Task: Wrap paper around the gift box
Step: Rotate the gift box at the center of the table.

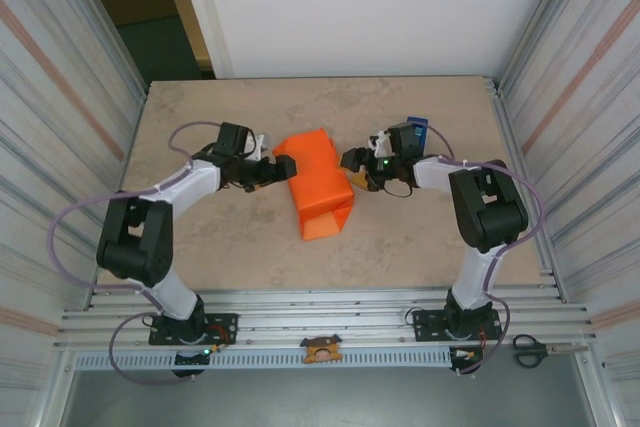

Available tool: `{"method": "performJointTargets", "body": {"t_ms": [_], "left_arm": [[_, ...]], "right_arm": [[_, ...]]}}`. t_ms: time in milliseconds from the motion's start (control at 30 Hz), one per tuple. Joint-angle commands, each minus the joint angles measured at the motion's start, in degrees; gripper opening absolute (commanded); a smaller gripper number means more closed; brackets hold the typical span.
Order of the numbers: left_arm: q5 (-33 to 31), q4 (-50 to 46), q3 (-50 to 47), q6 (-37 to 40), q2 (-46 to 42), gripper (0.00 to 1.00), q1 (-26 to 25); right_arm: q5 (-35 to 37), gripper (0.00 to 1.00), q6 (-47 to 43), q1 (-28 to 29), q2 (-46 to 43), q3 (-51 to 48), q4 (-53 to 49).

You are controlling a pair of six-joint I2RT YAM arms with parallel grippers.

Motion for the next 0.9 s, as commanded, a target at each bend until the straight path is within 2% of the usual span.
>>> {"method": "performJointTargets", "body": {"t_ms": [0, 167, 467, 600, 733, 867], "left_arm": [[6.7, 2.9, 3.4, -3.0, 3.2, 0.97, -0.2], [9.6, 4.4, 6.4, -2.7, 7.6, 0.95, -0.2], [13.4, 4.3, 11.0, -1.3, 11.6, 0.92, -0.3], [9.4, 1.3, 10.5, -0.2, 9.8, 0.92, -0.2], [4.6, 0.6, 5.2, 0.3, 4.3, 0.9, 0.0], [1.7, 2.8, -2.7, -0.7, -3.1, 0.73, 1.4]], "right_arm": [[-3.7, 0.74, -0.7, 0.9, 0.5, 0.6, -0.4], [-5.0, 0.73, 1.6, 1.9, -1.3, -2.5, 2.6], [-2.1, 0.73, 3.7, 4.1, -4.5, -5.5, 3.9], [6.0, 0.76, -0.2, 3.3, -7.0, -4.4, -4.3], [12.1, 0.78, -5.9, 4.5, -7.5, 0.3, -14.1], [15.3, 0.8, -8.3, 6.0, -6.3, 3.9, -18.9]]}}
